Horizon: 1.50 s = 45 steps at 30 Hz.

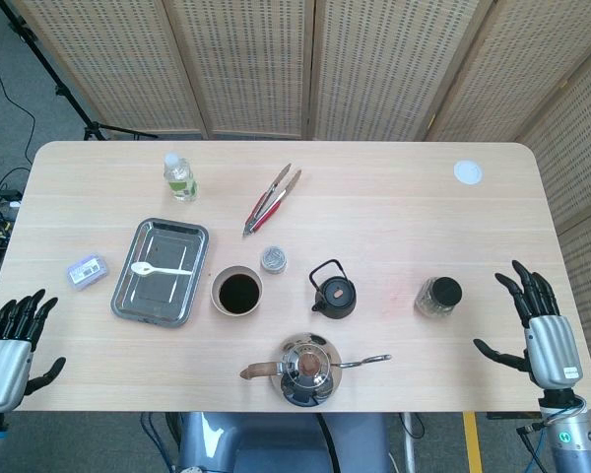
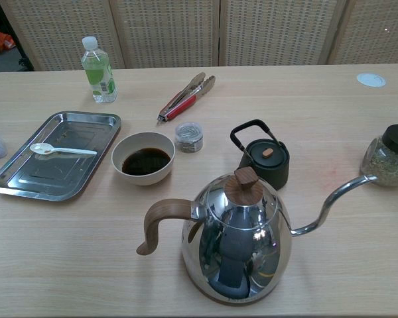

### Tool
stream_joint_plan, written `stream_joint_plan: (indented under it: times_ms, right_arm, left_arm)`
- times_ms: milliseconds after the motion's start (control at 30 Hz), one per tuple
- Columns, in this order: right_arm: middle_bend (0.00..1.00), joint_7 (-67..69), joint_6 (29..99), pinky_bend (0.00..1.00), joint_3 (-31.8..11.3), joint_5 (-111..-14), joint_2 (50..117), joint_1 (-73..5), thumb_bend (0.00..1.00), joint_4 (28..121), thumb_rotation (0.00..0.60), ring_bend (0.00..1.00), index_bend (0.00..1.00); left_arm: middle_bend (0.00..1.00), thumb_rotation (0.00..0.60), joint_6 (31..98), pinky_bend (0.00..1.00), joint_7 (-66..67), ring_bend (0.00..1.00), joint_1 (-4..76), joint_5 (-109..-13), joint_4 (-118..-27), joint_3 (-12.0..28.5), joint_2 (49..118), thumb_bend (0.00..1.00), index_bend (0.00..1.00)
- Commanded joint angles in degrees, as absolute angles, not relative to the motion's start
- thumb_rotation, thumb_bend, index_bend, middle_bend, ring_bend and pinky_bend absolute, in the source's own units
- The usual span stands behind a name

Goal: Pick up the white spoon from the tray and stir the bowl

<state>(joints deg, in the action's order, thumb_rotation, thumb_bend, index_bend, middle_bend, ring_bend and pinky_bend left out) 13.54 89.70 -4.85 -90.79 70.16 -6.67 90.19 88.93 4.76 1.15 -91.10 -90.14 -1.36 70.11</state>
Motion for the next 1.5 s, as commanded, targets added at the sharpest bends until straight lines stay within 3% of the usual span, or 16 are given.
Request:
stream_joint_plan:
  times_ms: [33,667,800,1033,1200,1500]
  right_arm:
    - [0.0,13.52,89.13,0.0,-4.72,-90.61,70.23,-6.83,0.0,89.95,0.6,0.0,0.11]
    - [0.0,11.93,88.15,0.0,-4.09,-90.83,70.43,-6.96,0.0,89.77,0.6,0.0,0.11]
    - [0.0,11.66,86.9,0.0,-3.82,-90.37,70.76,-7.26,0.0,88.92,0.6,0.0,0.11]
    - [0.0,13.56,86.6,0.0,-3.61,-90.77,70.04,-7.45,0.0,89.32,0.6,0.0,0.11]
    - [0.0,14.38,86.98,0.0,-3.55,-91.0,69.51,-7.3,0.0,89.75,0.6,0.0,0.11]
    - [0.0,15.09,86.67,0.0,-3.89,-90.24,69.11,-7.37,0.0,89.84,0.6,0.0,0.11]
  left_arm:
    - [0.0,0.6,89.0,0.0,4.89,0.0,1.08,-91.06,-90.27,-1.3,70.19,0.24,0.09]
    - [0.0,0.6,86.86,0.0,3.01,0.0,2.91,-90.95,-86.97,-0.42,71.5,0.25,0.1]
    - [0.0,0.6,82.28,0.0,3.2,0.0,5.15,-88.74,-86.61,0.42,71.58,0.27,0.17]
    - [0.0,0.6,74.92,0.0,4.59,0.0,11.73,-84.06,-87.03,5.65,72.83,0.36,0.37]
    - [0.0,0.6,69.28,0.0,2.27,0.0,16.48,-81.67,-83.51,8.09,75.75,0.4,0.38]
    - [0.0,0.6,61.54,0.0,10.15,0.0,24.0,-75.24,-79.66,11.48,82.74,0.47,0.41]
